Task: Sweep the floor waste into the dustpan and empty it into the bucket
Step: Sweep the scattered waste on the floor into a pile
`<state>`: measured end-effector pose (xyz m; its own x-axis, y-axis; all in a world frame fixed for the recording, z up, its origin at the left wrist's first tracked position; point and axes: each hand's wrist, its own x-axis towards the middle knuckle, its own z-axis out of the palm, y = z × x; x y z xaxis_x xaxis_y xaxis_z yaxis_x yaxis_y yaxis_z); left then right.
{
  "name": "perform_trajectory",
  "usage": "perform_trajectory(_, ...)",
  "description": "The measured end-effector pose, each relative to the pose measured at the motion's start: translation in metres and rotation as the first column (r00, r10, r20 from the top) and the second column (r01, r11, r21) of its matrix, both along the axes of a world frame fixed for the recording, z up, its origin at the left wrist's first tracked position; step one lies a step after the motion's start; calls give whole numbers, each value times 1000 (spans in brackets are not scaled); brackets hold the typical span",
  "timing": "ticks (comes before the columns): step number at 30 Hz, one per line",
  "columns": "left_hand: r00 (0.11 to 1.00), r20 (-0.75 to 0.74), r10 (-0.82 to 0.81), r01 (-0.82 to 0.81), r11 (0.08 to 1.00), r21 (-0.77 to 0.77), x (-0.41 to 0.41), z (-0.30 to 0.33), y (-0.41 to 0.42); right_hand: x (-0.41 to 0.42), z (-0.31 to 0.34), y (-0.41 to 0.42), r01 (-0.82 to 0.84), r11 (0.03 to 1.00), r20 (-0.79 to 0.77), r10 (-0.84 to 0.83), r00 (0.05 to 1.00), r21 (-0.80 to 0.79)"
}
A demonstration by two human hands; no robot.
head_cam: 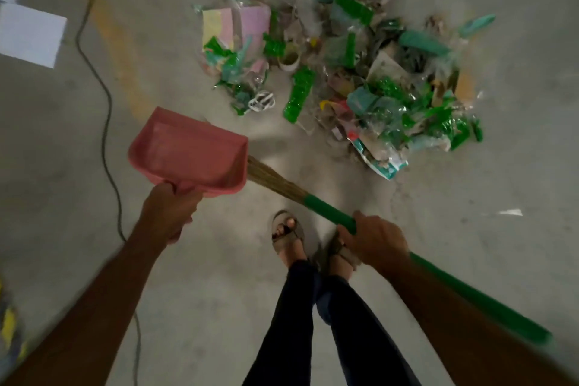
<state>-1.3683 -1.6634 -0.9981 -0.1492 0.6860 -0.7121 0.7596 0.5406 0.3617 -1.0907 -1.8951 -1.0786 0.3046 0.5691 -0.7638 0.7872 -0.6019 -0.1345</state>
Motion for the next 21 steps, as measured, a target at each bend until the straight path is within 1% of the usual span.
perform_trajectory(4, 997, 61, -44, 47, 998, -47, 35, -10, -14, 23, -7, 23, 88, 996, 82, -87, 993, -5)
perform_trajectory(6, 995, 83, -61, 64, 997, -39, 51, -17, -16, 45, -5, 25, 140, 990, 118, -141, 983, 23)
perform_trajectory(9, 993, 107, -40, 47, 997, -62, 74, -25, -21, 91, 9, 17, 196, 977, 181, -209, 961, 88)
perform_trajectory(10, 993, 112, -37, 47, 995, -91, 82, -27, -23, 111, 18, 9, 206, 973, 197, -223, 955, 101)
perform_trajectory(12, 993, 106, -43, 59, 987, -149, 91, -32, -24, 140, 38, -11, 224, 965, 176, -246, 953, 136)
perform_trajectory(15, 992, 110, -60, 81, 978, -194, 102, -36, -29, 176, 80, -57, 170, 978, 158, -188, 969, 124)
perform_trajectory(18, 993, 98, -63, 82, 977, -199, 111, -34, -34, 204, 117, -116, 99, 993, 188, -110, 976, 69)
perform_trajectory(21, 992, 86, -96, 110, 977, -184, 119, -31, -39, 231, 123, -160, -6, 998, 230, 20, 973, -61)
